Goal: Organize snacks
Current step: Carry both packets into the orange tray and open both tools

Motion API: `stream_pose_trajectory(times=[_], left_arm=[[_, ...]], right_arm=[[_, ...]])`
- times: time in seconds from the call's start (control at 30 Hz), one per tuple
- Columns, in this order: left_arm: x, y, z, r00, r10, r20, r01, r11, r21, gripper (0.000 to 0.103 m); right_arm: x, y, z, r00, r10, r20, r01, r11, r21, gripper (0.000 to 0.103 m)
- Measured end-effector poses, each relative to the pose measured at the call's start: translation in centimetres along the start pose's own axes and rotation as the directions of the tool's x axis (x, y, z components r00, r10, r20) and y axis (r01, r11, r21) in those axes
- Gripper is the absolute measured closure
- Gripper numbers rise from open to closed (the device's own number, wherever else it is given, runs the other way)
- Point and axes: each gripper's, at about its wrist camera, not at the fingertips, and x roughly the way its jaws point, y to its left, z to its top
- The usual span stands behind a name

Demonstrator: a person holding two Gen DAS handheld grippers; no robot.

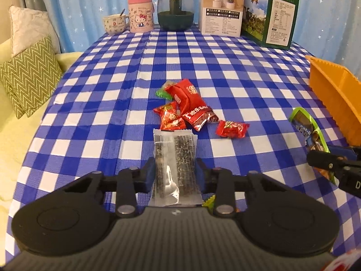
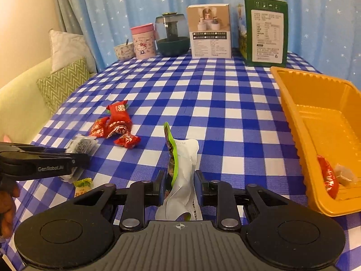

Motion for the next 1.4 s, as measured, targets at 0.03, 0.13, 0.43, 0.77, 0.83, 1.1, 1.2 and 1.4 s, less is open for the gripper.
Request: stream_pose_trajectory(times=[0.03,0.13,0.43,0.77,0.83,1.1,1.2,1.4], left_arm=[[-0.4,-0.1,0.0,1.000,0.000,0.004,0.000,1.000,0.000,0.070],[-1.8,-0.6,0.3,1.000,-0.005,0.018,0.005,1.000,0.002,0.070],[-6.7,-4.5,0.6,0.996,-0.069,0.056,0.069,0.998,-0.001,0.069],[-9.9,-9.7,-0.8,0.989,-0.138,0.059,0.137,0.990,0.008,0.070],[-10.2,-10.7,-1.0,0.987,-0.152,0.055,0.151,0.988,0.012,0.069],[-11.7,-14.5,-1.1,0.978,-0.202,0.057,0.199,0.978,0.060,0.069],[-12.1,-15.6,-1.0,0.974,-0.220,0.061,0.215,0.974,0.073,0.069],[-12.2,-17.2,-0.5,0.968,-0.244,0.062,0.238,0.967,0.094,0.069]], right_arm=[[-0.2,0.0,0.0,1.000,0.001,0.002,-0.001,1.000,0.004,0.076],[-1.2,0.0,0.2,1.000,0.002,0.017,-0.002,1.000,0.005,0.076],[-5.9,-0.4,0.3,0.998,-0.014,0.066,0.012,1.000,0.023,0.076],[-11.6,-2.5,-0.7,0.992,-0.079,0.100,0.073,0.996,0.058,0.076],[-12.6,-3.1,-1.0,0.990,-0.092,0.104,0.085,0.994,0.070,0.076],[-15.8,-5.5,-1.7,0.982,-0.148,0.120,0.133,0.984,0.119,0.076],[-16.6,-6.2,-1.9,0.979,-0.163,0.126,0.146,0.980,0.131,0.076],[-17.9,-7.4,-2.1,0.973,-0.188,0.134,0.166,0.974,0.155,0.076]])
